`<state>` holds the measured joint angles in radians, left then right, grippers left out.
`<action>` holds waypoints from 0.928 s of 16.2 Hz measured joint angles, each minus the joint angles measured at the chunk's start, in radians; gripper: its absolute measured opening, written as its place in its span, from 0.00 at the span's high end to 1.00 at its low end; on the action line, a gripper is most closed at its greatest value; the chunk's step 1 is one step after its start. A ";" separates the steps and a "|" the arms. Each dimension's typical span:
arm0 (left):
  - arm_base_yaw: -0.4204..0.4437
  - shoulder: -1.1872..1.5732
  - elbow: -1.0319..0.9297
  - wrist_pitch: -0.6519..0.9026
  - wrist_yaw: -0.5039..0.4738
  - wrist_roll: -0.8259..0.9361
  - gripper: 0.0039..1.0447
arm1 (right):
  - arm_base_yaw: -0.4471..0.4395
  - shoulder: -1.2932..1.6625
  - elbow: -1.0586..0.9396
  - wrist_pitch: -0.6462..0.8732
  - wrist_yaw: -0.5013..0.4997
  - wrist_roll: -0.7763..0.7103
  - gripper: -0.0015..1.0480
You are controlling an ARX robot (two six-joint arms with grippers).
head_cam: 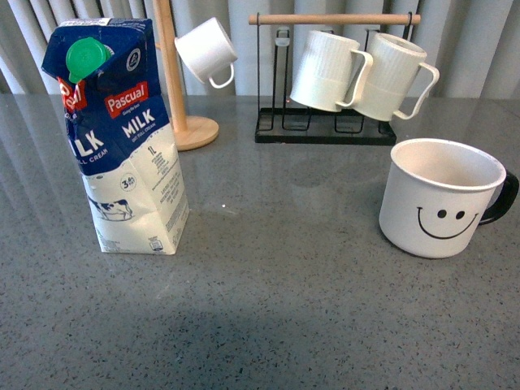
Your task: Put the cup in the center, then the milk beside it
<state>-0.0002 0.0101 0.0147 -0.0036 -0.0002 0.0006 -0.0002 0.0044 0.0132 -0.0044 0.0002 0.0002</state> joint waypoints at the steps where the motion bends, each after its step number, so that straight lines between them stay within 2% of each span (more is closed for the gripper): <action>1: 0.000 0.000 0.000 0.000 0.000 0.000 0.06 | 0.000 0.000 0.000 0.000 0.000 0.000 0.06; 4: 0.000 0.000 0.000 0.000 0.000 0.000 0.06 | 0.000 0.000 0.000 0.000 0.000 0.000 0.06; 6: 0.000 0.000 0.000 0.000 0.000 0.000 0.06 | 0.031 0.019 0.006 0.092 0.037 0.107 0.06; 9: 0.000 0.000 0.000 0.000 0.000 0.000 0.06 | -0.007 0.296 0.124 0.320 -0.063 0.145 0.06; 11: 0.000 0.000 0.000 0.000 0.000 0.000 0.06 | -0.013 0.573 0.312 0.474 -0.140 0.103 0.06; 12: 0.000 0.000 0.000 0.000 0.000 0.000 0.06 | -0.013 0.721 0.412 0.472 -0.176 0.068 0.06; 15: 0.000 0.000 0.000 0.000 0.000 0.000 0.06 | 0.024 1.120 0.700 0.266 -0.222 -0.040 0.06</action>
<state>-0.0002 0.0101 0.0147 -0.0036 -0.0002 0.0006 0.0235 1.1244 0.7135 0.2615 -0.2218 -0.0395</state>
